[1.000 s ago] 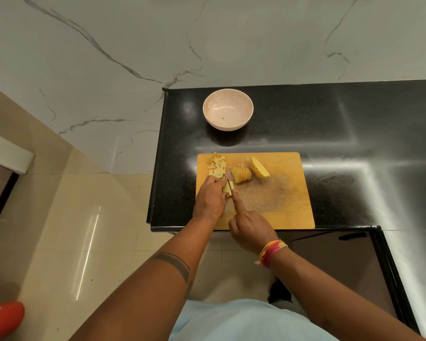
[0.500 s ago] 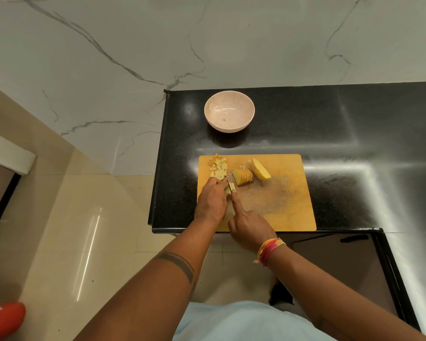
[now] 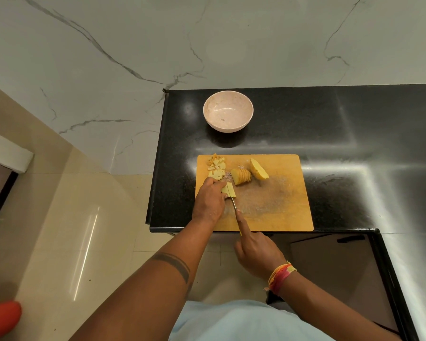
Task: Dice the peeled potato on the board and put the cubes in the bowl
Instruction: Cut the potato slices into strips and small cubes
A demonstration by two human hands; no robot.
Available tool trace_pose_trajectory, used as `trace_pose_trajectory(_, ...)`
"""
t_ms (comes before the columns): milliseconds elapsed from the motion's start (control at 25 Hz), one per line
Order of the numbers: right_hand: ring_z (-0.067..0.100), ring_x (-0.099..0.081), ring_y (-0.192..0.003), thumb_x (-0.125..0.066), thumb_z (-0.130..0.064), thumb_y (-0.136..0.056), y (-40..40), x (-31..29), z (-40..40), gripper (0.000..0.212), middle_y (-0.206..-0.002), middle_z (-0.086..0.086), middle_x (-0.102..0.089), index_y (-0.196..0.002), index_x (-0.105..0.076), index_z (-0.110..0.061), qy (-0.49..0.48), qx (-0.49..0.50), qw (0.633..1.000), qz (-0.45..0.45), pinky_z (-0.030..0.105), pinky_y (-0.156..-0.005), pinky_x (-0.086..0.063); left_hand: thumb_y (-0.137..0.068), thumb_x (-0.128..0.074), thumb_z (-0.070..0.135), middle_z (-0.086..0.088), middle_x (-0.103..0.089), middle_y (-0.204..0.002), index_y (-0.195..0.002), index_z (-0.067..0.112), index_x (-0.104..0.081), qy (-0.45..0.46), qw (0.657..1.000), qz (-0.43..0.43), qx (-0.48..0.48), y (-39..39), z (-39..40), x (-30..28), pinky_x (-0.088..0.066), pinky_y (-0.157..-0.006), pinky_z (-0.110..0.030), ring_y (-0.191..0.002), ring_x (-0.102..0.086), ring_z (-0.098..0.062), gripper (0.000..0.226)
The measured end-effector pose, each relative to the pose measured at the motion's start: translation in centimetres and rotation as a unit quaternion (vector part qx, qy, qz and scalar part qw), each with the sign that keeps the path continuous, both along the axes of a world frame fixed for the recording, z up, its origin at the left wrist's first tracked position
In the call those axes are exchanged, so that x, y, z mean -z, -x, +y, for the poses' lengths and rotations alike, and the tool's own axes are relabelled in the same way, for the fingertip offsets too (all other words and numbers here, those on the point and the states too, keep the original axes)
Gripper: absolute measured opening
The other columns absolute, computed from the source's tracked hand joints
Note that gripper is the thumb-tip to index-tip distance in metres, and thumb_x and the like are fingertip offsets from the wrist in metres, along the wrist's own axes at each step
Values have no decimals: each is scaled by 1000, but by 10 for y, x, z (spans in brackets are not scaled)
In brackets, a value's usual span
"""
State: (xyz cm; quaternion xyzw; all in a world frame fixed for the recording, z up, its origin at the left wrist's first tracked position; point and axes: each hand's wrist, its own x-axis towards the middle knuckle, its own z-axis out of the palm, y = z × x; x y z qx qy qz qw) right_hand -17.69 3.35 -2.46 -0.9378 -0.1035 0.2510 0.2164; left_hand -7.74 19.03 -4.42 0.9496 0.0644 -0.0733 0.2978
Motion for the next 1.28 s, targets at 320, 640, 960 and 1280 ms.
trace_pose_trajectory(320,17,-54,-51,-38,-28,-101,-28,-2,13,77,-63,-2,-57,-162,9,-28,-34,21,999,-27,35,-48,-43,-97,-66,13,-1,-57,-126,-134,12,-64,10,999,-16,-30,3,-1,-4,-50,-98,-28,-113,-58,-18,38)
trace_pose_trajectory(640,18,-55,-54,-36,-28,-101,-55,2,24,74,-67,1,-57,-163,4,-25,-24,8,1000,-12,33,-49,-43,-98,-62,10,-3,-58,-122,-127,12,-67,4,999,-17,-29,4,-1,-7,-49,-86,-25,-106,-59,-18,29)
trace_pose_trajectory(960,19,-57,-53,-37,-30,-102,-36,3,16,75,-65,2,-60,-161,10,-32,-29,-5,1000,1,38,-53,-52,-99,-62,12,-1,-57,-123,-128,12,-67,12,999,-6,-37,1,-1,-5,-53,-89,-30,-105,-60,-18,30)
trace_pose_trajectory(1280,21,-56,-53,-38,-30,-102,-12,0,-3,77,-63,0,-58,-162,11,-29,-33,-14,999,2,39,-52,-46,-96,-67,15,-1,-57,-126,-129,16,-66,22,999,0,-47,1,-2,-5,-53,-94,-32,-111,-59,-18,33)
